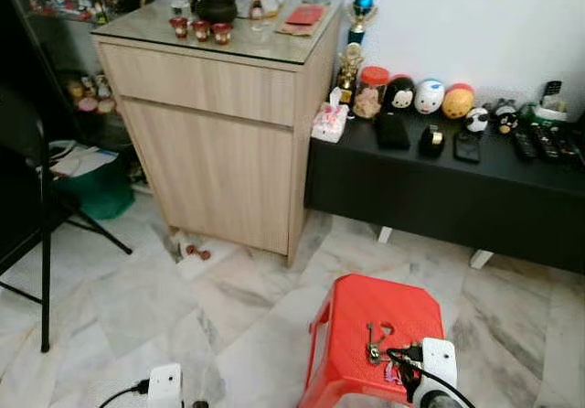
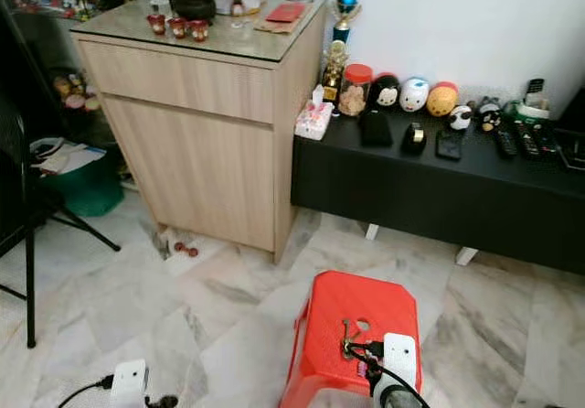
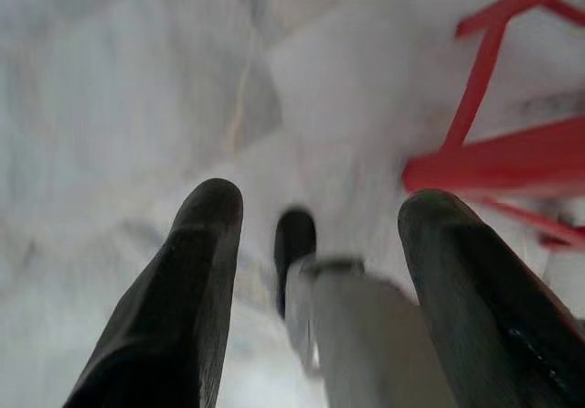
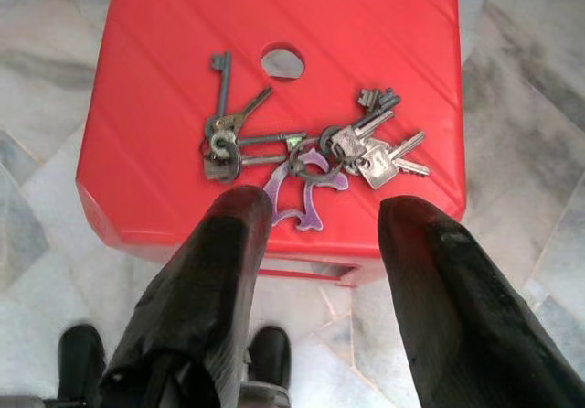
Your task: Hang keys on a hook
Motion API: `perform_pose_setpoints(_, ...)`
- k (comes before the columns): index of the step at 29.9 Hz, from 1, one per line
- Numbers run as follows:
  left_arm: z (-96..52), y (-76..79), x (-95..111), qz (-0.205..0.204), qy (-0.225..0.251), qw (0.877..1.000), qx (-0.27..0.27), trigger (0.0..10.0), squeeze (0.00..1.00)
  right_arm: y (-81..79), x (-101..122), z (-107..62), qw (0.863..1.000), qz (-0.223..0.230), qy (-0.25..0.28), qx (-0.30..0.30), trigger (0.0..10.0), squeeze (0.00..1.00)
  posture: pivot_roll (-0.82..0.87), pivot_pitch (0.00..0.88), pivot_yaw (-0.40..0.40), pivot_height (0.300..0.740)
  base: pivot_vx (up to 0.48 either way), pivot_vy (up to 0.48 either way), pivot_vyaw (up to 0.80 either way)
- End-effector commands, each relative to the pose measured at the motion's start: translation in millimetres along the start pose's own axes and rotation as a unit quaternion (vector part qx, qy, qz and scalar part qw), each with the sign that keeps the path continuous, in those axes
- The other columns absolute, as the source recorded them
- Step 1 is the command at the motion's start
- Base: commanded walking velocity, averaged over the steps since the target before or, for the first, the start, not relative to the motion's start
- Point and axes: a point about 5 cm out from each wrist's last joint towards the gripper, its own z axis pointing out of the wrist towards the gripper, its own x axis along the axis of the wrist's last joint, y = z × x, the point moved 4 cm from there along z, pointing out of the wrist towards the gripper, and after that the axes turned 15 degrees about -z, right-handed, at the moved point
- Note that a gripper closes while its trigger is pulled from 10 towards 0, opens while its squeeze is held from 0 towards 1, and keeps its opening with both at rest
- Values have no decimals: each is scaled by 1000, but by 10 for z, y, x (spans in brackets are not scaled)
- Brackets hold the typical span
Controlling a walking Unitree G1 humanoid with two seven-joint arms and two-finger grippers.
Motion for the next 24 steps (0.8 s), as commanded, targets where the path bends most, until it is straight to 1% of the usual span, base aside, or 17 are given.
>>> perform_pose_setpoints(1,24,95,239,35,35,998,-25,10000,0,82,105,16,999,22,19,-14,10000,0,80,0,-58,740,0,0,0)
perform_pose_setpoints(3,30,120,302,41,42,998,-29,10000,0,89,111,17,999,25,20,-15,10000,0,83,0,-52,740,0,0,0)
perform_pose_setpoints(5,39,136,407,53,49,997,-31,10000,0,74,100,17,999,27,17,-16,10000,0,85,0,-38,740,0,0,0)
perform_pose_setpoints(9,43,160,474,62,58,996,-34,10000,0,36,113,16,999,39,21,-16,10000,0,76,0,-19,740,0,0,0)
perform_pose_setpoints(12,43,216,535,68,72,994,-42,10000,0,19,124,15,998,48,25,-17,10000,0,72,0,-12,740,0,0,0)
perform_pose_setpoints(14,39,273,608,70,92,992,-49,10000,0,11,155,17,998,53,32,-18,10000,0,70,0,-5,740,0,0,0)
perform_pose_setpoints(15,34,283,636,67,102,991,-51,10000,0,8,159,16,998,55,34,-18,10000,0,67,0,-2,740,0,0,0)
perform_pose_setpoints(16,34,283,636,67,102,991,-51,10000,0,8,159,16,998,55,34,-18,10000,0,67,0,-2,740,0,0,0)
perform_pose_setpoints(18,17,317,747,62,135,988,-49,10000,0,6,316,26,996,63,68,-17,10000,0,48,0,0,740,0,0,0)
perform_pose_setpoints(22,-2,401,844,44,164,984,-60,10000,0,57,534,32,991,70,111,-21,10000,0,3,0,1,740,0,0,0)
perform_pose_setpoints(24,-19,451,904,32,183,980,-66,10000,0,92,685,24,987,64,145,-22,10000,0,-19,0,-8,740,0,0,0)
